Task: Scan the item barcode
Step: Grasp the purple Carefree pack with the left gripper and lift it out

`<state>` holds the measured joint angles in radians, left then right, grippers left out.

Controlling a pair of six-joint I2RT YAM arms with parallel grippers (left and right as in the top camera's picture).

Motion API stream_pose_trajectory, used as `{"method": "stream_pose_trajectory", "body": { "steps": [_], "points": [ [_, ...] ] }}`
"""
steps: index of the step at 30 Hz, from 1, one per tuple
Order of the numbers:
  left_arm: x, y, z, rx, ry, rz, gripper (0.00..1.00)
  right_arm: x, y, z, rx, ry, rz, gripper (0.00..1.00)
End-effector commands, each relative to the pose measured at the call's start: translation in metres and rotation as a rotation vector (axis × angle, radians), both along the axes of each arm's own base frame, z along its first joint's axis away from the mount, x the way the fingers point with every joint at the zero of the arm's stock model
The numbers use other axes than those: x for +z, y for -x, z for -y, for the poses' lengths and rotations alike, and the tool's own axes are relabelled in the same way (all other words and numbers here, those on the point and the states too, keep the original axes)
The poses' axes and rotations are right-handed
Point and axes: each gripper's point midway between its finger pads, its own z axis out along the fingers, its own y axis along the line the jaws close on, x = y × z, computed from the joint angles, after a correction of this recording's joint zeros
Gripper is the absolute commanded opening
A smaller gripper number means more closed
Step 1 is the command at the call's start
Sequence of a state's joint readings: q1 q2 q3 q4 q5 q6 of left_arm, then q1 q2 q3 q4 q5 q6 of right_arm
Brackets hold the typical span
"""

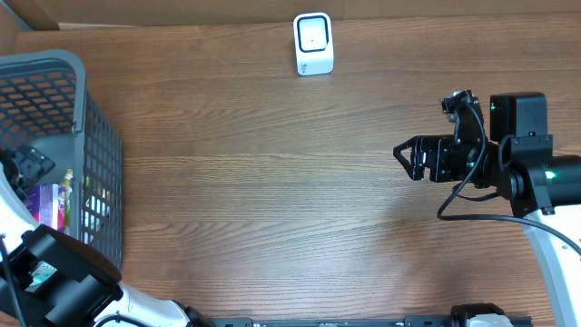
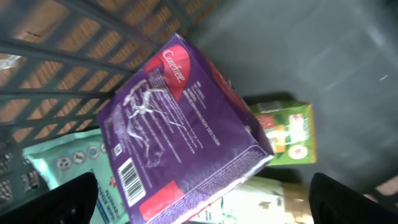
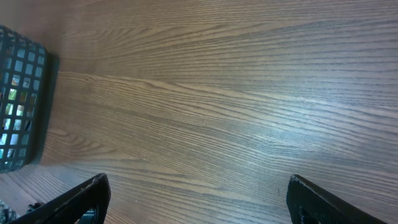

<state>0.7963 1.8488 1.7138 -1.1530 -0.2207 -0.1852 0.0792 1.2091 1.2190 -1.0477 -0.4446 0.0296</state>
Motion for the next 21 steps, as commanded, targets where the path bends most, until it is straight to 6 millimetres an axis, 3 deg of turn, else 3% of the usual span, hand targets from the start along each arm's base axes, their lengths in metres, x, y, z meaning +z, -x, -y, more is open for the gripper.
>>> {"method": "stream_pose_trajectory", "body": {
  "steps": [1,4,8,11,13,15,17,20,21],
  "points": [
    [-0.028,0.007,0.008,-0.112,0.031,-0.099,0.99,0.012,-0.003,-0.001,0.004,-0.005,0.037,0.91],
    [-0.046,0.01,0.014,-0.145,0.046,-0.124,0.95,0.013,-0.005,-0.002,0.004,-0.006,0.047,0.91],
    [-0.056,0.009,0.015,-0.155,0.043,-0.128,0.88,0.014,-0.006,-0.002,0.004,-0.006,0.054,0.91],
    [-0.056,0.008,0.01,-0.151,0.02,-0.126,0.69,0.014,-0.005,-0.002,0.004,-0.006,0.051,0.92],
    [-0.055,0.008,0.008,-0.147,0.008,-0.13,0.51,0.014,-0.005,-0.002,0.004,-0.006,0.05,0.92],
    [-0.055,0.008,0.007,-0.147,0.006,-0.129,0.43,0.014,-0.005,-0.002,0.004,-0.006,0.051,0.91],
    [-0.055,0.008,0.007,-0.147,0.005,-0.13,0.45,0.014,-0.005,-0.002,0.004,-0.006,0.05,0.92],
    [-0.057,0.012,0.004,-0.14,-0.007,-0.158,0.75,0.013,-0.004,-0.002,0.004,-0.005,0.042,0.92],
    [-0.06,0.012,0.003,-0.14,-0.007,-0.165,0.79,0.012,-0.003,-0.001,0.004,-0.005,0.04,0.92]
  ]
}}
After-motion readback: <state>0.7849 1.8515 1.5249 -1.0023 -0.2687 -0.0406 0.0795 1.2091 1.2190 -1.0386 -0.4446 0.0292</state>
